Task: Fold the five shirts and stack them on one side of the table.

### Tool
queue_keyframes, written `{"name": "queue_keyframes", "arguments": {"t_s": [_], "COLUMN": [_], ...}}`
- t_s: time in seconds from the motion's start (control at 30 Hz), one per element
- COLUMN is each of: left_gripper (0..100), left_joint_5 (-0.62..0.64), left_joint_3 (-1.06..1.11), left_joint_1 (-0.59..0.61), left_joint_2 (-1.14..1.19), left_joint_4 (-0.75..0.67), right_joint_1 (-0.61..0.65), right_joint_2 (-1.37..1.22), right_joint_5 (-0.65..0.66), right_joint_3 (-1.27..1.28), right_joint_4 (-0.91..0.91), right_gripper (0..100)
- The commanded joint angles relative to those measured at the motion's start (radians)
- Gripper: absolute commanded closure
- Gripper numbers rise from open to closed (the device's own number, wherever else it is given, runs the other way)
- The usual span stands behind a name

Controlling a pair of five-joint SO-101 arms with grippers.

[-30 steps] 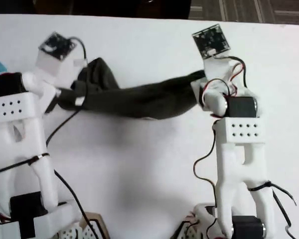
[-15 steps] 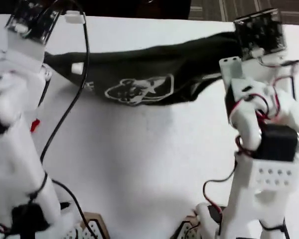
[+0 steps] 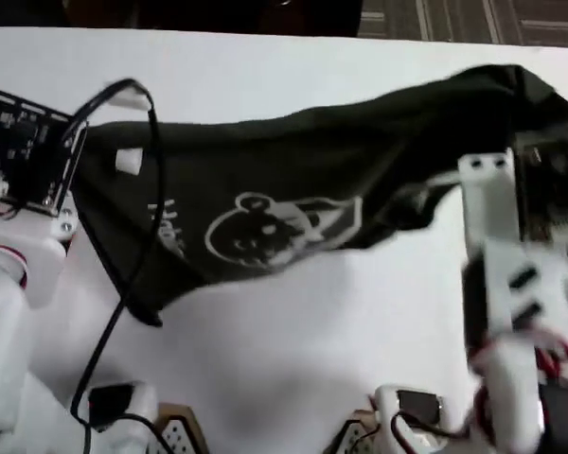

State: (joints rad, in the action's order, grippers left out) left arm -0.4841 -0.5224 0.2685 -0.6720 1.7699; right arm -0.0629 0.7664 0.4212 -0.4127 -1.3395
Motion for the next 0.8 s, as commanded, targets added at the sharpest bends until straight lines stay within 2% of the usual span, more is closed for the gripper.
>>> {"name": "queue_keyframes", "arguments": {"t_s": [0.0,0.23,0.57,0.77], "left_gripper": [98,98,98,98], "left_joint_5": [0.003,0.005,0.006,0.008], "left_joint_3": [0.001,-0.099,-0.139,-0.133], "left_joint_1": [-0.003,-0.008,-0.008,-0.008], "left_joint_2": [-0.018,-0.052,-0.163,-0.215], "left_joint_4": [0.005,-0.014,-0.014,-0.021], "right_joint_1": [-0.084,-0.191,-0.189,-0.194], "right_joint_2": [0.019,0.024,0.024,0.024], "right_joint_5": [0.034,0.048,0.046,0.046], "right_joint_3": [-0.132,-0.273,-0.474,-0.575], "right_joint_4": [-0.039,-0.094,-0.243,-0.255], "right_gripper": [98.0,98.0,98.0,98.0]}}
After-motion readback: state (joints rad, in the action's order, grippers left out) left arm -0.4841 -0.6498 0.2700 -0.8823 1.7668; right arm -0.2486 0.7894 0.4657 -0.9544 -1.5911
